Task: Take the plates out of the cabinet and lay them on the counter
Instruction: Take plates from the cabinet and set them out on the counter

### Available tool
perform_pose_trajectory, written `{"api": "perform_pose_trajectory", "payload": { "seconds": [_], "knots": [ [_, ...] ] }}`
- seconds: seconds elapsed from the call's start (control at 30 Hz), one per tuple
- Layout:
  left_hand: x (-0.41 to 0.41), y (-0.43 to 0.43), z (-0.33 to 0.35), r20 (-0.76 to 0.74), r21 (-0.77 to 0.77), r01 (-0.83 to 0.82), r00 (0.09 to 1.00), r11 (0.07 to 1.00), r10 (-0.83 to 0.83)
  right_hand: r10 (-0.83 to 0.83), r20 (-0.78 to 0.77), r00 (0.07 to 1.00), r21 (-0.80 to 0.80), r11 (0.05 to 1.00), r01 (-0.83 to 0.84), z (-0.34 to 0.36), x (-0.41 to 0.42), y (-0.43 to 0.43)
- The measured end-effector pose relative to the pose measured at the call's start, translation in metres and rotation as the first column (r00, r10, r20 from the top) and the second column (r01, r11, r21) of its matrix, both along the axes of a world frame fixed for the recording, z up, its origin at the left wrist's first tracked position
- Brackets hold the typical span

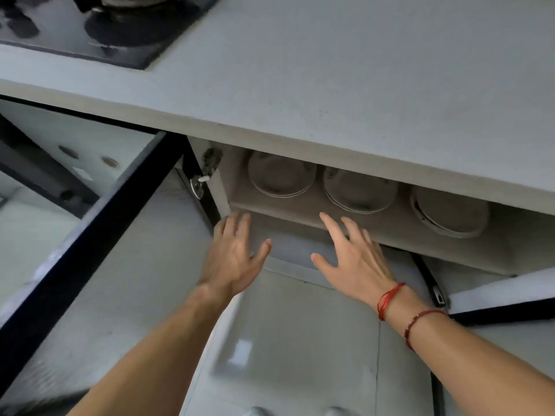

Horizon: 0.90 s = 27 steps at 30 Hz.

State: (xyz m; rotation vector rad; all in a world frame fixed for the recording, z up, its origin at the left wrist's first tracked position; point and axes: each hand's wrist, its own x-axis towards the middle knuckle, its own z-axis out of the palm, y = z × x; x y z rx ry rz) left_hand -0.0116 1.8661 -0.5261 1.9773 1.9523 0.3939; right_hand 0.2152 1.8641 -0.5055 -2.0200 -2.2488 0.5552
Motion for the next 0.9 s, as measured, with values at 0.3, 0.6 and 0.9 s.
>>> {"api": "perform_pose_trajectory", "payload": {
  "seconds": [0.3,0.6,0.9],
  "knots": [
    [0.014,0.089,-0.078,0.236,0.017,-0.215,0.95,0.977,0.205,-0.187,-0.402,0.896,-0.041,0.982,0.186,-0.09,-0.003,0.084],
    [0.015,0.181,-0.121,0.383,-0.126,-0.356,0.844,0.926,0.377,-0.487,-0.704,0.517,-0.303,0.864,0.401,-0.138,-0.028,0.172],
    [0.013,0.243,-0.137,0.55,-0.203,-0.504,0.651,0.839,0.524,-0.605,-0.779,0.164,-0.524,0.772,0.359,-0.156,-0.034,0.221]
  ]
}}
